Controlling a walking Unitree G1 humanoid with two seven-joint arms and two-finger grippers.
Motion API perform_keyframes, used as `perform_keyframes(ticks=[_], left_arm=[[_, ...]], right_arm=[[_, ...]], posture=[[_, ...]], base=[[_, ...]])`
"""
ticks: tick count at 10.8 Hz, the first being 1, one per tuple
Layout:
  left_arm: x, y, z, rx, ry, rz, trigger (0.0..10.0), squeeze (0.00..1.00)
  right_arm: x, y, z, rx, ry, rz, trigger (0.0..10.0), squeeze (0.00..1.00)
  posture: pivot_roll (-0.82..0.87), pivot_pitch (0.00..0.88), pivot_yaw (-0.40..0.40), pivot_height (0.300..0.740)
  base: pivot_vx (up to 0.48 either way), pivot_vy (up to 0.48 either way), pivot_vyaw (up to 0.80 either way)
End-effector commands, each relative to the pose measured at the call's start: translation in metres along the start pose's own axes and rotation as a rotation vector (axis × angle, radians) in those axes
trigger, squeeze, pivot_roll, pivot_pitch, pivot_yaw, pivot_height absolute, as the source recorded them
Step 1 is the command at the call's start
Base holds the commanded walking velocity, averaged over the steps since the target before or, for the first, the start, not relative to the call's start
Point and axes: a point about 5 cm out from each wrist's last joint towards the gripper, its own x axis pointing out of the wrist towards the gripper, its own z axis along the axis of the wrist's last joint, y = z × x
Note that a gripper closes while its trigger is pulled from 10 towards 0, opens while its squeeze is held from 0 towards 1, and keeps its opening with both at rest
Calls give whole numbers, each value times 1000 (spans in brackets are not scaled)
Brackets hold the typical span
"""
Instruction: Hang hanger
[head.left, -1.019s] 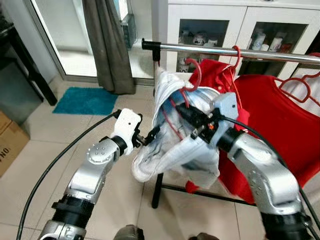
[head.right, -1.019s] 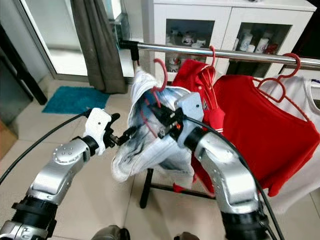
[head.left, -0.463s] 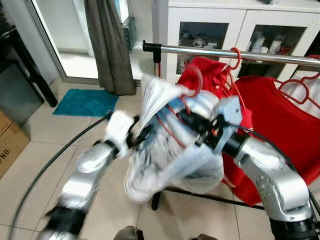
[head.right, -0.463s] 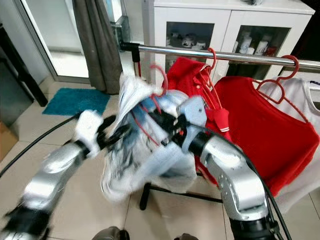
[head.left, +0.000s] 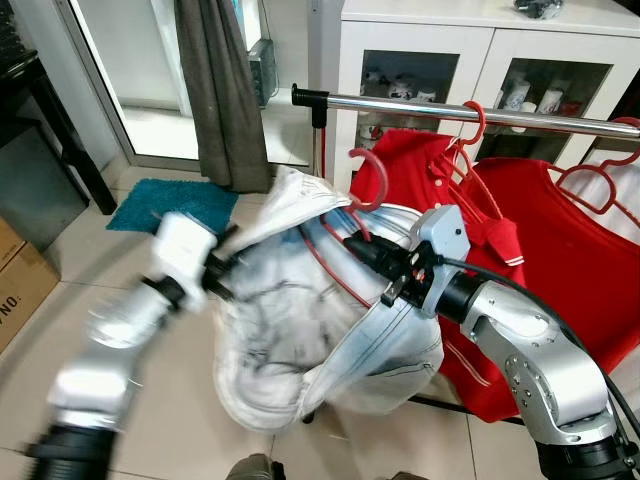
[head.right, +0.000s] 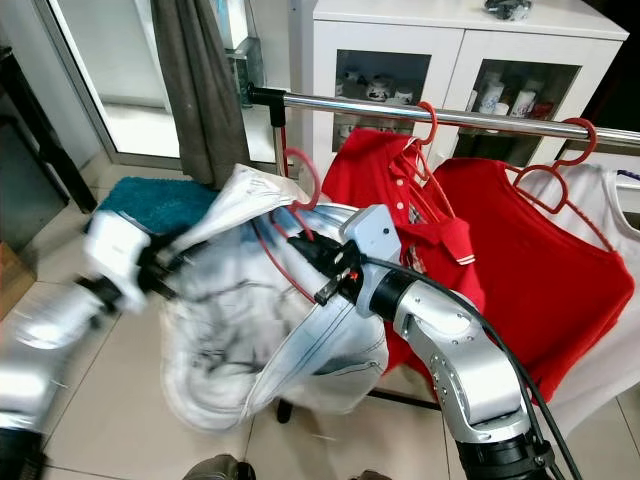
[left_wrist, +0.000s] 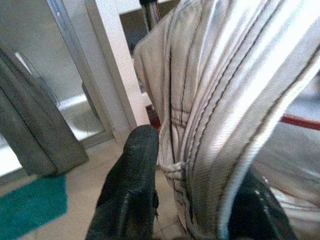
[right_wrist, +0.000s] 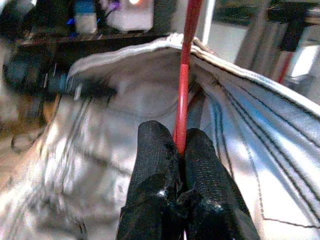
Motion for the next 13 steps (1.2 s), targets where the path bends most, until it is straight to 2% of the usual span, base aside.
perform_keyframes(ticks=[1, 3, 5, 6, 7, 8, 10, 11, 12, 13], left_arm=[[-1, 13, 21, 56, -41, 12, 0, 0], [2, 39, 50, 82, -74, 33, 0, 0], [4, 60, 64, 37, -75, 48, 0, 0], [4, 73, 63, 2, -55, 110, 0, 0], [3, 84, 50, -47, 10, 163, 0, 0], [0, 89, 32, -52, 73, 207, 0, 0], [-3, 85, 18, -124, 81, 217, 0, 0], [-2, 79, 11, -151, 91, 202, 0, 0], [1, 62, 7, -160, 96, 121, 0, 0], [4, 35, 9, -171, 84, -8, 0, 0]], right_arm=[[1, 8, 2, -61, 6, 109, 0, 0], [-12, 26, -13, -116, 136, 355, 0, 0], [-19, 24, -19, -109, 174, 419, 0, 0], [-24, 16, -20, -86, 163, 433, 0, 0], [-27, -3, -20, -21, 90, 385, 0, 0], [-32, -14, -12, 104, -33, 333, 0, 0], [-37, -17, -3, 196, -151, 279, 0, 0], [-35, -21, 4, 238, -224, 235, 0, 0], [-30, -30, 11, 315, -333, 140, 0, 0], [-23, -35, 19, 379, -427, 21, 0, 0]], posture=[[-38, 0, 34, 740], [-35, 0, 34, 740], [-31, 0, 42, 740], [-31, 0, 42, 740], [-33, 0, 58, 740], [-34, 0, 64, 740], [-35, 0, 64, 740], [-35, 0, 63, 740], [-34, 0, 58, 740], [-33, 0, 54, 740]], base=[[0, 0, 0], [0, 0, 0], [0, 0, 0], [0, 0, 0], [0, 0, 0], [0, 0, 0], [0, 0, 0], [0, 0, 0], [0, 0, 0], [0, 0, 0]])
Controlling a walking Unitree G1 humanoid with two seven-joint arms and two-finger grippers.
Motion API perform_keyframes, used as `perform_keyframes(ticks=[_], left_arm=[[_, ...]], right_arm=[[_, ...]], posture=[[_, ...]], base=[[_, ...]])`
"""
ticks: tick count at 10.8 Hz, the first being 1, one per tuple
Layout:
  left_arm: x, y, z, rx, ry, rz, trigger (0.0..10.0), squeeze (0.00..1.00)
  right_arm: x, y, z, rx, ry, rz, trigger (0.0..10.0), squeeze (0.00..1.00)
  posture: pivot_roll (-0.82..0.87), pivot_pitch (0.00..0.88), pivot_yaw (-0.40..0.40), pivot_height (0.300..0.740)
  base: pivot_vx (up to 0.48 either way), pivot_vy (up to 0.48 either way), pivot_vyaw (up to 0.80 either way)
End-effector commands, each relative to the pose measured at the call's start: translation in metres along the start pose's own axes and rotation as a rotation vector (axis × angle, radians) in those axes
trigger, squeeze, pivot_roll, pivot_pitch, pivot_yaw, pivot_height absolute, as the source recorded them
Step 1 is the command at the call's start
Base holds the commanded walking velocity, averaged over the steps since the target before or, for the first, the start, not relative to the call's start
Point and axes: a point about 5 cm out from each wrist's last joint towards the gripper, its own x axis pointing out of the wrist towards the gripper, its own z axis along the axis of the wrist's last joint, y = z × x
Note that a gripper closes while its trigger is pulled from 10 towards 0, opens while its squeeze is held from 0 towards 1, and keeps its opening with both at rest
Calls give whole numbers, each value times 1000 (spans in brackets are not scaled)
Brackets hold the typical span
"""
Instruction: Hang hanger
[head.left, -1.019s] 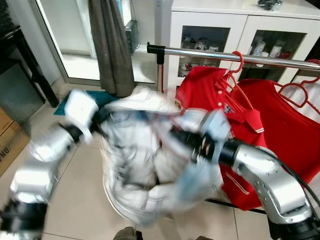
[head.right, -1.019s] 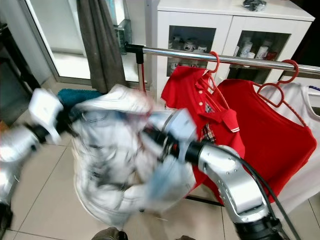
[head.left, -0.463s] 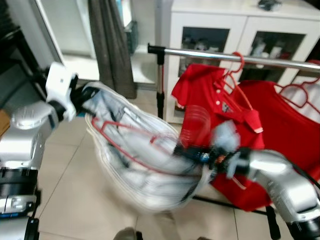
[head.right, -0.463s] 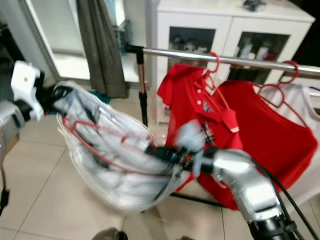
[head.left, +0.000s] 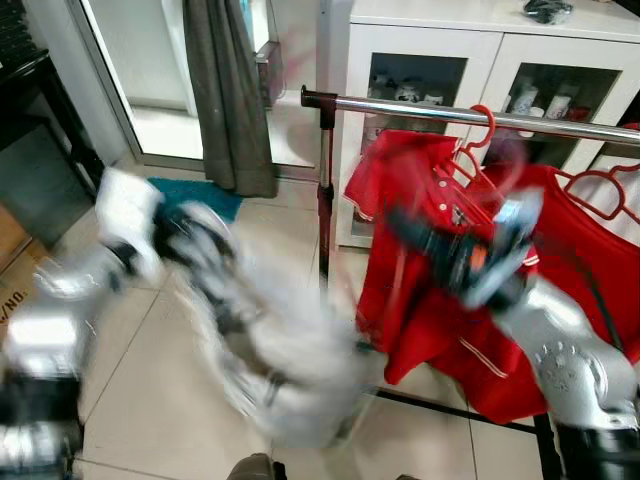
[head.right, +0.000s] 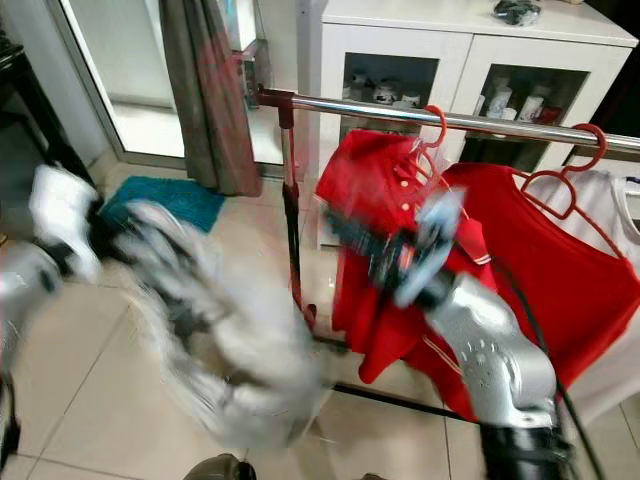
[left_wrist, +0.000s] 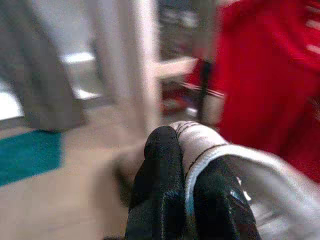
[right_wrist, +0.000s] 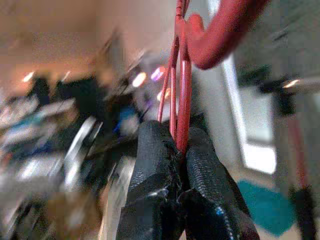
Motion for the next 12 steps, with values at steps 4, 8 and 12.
perform_keyframes(ticks=[4, 8, 12], left_arm=[[14, -57, 7, -53, -48, -80, 0, 0], [0, -81, -23, -14, -31, 43, 10000, 0], [3, -89, -25, 34, -27, 44, 10000, 0]], right_arm=[[16, 8, -5, -249, 77, -211, 0, 0], [-13, 27, -28, -472, 208, -316, 10000, 0], [-21, 32, -22, -661, 94, -437, 10000, 0]], posture=[[-56, 0, 64, 740], [-62, 9, 50, 740], [-68, 13, 44, 740]], base=[[0, 0, 0], [0, 0, 0], [0, 0, -800]])
